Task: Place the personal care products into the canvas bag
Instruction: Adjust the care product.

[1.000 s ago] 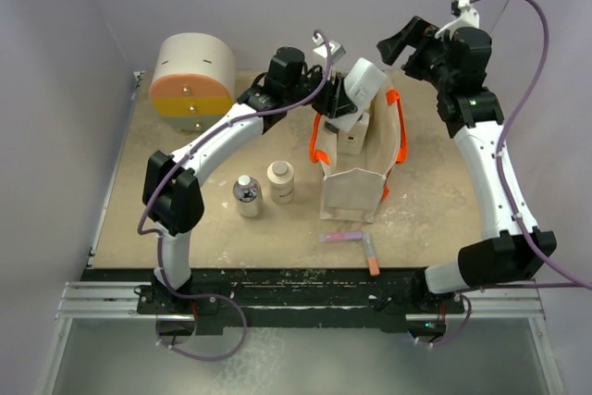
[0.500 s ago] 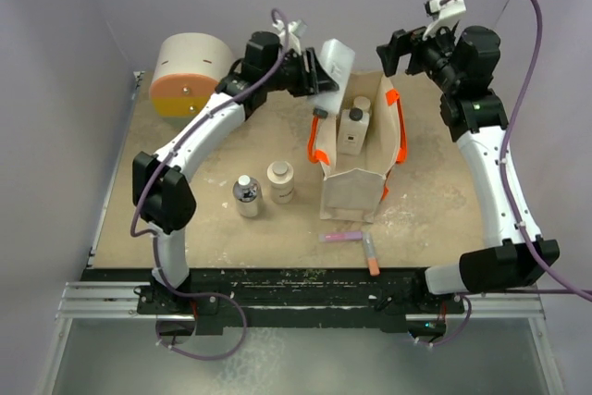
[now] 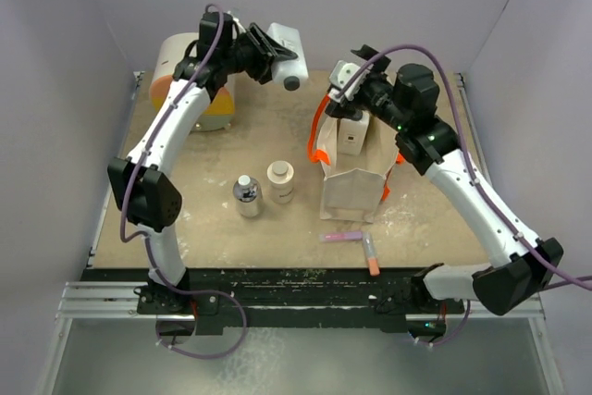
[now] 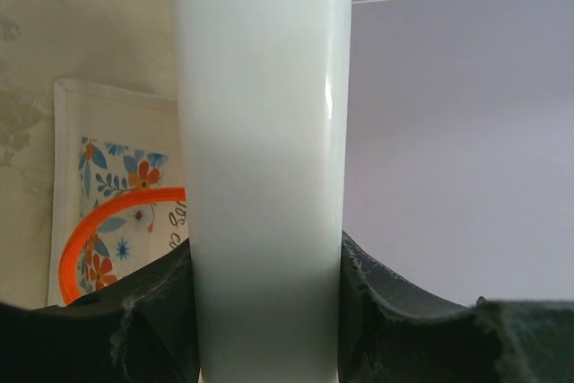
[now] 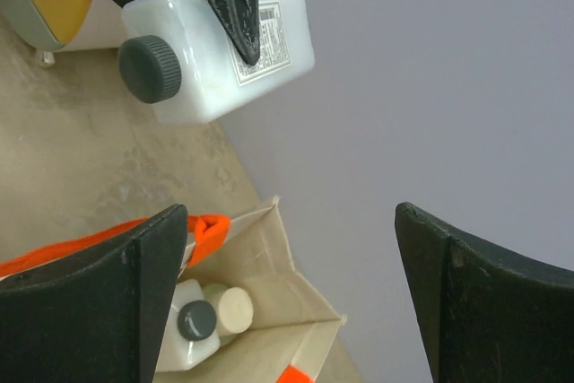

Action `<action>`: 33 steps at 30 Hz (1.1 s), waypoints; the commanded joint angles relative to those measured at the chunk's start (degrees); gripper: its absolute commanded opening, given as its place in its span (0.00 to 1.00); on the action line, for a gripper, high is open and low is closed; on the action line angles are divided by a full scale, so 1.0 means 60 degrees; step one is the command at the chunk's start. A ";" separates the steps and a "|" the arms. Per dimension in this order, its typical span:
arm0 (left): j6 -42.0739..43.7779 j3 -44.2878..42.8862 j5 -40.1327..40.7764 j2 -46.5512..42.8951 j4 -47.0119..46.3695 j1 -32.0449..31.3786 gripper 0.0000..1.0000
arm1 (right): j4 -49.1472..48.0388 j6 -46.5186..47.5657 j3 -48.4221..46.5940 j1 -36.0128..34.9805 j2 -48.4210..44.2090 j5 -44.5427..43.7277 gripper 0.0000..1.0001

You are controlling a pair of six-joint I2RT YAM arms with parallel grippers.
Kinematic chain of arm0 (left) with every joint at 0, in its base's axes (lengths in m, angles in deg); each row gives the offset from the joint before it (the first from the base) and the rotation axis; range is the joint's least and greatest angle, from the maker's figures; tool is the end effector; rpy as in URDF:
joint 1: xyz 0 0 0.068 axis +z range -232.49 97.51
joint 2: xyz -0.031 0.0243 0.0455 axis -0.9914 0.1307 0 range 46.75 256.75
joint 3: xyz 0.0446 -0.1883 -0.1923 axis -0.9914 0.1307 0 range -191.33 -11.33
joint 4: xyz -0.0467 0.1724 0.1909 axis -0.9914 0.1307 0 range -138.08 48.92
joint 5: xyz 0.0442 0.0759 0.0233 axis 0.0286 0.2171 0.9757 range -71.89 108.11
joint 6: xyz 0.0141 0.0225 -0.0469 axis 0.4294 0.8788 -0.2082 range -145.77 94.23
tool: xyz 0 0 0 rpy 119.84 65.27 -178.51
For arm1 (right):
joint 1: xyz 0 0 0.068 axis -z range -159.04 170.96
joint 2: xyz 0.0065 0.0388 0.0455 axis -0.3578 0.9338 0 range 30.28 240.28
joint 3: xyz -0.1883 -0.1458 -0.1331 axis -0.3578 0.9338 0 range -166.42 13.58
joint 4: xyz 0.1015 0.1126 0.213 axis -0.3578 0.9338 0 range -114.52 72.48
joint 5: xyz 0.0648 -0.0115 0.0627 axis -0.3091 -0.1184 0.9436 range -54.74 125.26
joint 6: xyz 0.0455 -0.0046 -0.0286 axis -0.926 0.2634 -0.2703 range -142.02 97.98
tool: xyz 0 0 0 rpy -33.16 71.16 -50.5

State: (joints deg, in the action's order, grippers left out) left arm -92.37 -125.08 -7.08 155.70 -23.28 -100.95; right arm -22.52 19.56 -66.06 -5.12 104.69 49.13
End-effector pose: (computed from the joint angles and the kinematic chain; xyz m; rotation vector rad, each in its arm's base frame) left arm 0.4169 -0.1551 0.4072 -0.5647 2.0816 -1.3593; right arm 0.2620 0.1378 0.4560 -0.9980 1.1415 -0.0332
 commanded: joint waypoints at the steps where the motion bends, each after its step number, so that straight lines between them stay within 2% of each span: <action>1: -0.1526 -0.0955 -0.0153 -0.1337 -0.0288 0.0207 0.00 | -0.1018 0.2022 -0.0121 -0.0633 0.0249 -0.0467 0.99; 9: -0.1981 -0.0956 -0.0112 -0.1531 0.0045 0.0210 0.00 | -0.1197 0.2865 -0.0540 -0.1351 0.1057 -0.0131 0.99; 26: -0.2836 -0.0614 -0.0290 -0.1857 0.0387 0.0221 0.00 | -0.2220 0.2378 -0.0860 -0.1961 0.2029 -0.0178 0.93; 29: -0.2921 -0.0553 -0.0310 -0.1912 0.0375 0.0220 0.00 | -0.2502 0.2301 -0.0876 -0.2020 0.2144 -0.0297 0.87; 33: -0.2978 -0.0473 -0.0339 -0.1939 0.0392 0.0208 0.00 | -0.3018 0.2299 -0.0755 -0.2095 0.2259 -0.0637 0.72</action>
State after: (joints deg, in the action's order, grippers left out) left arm -102.73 -125.45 -6.99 150.76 -15.67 -99.96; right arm -33.82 33.92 -68.48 -17.10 118.57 47.71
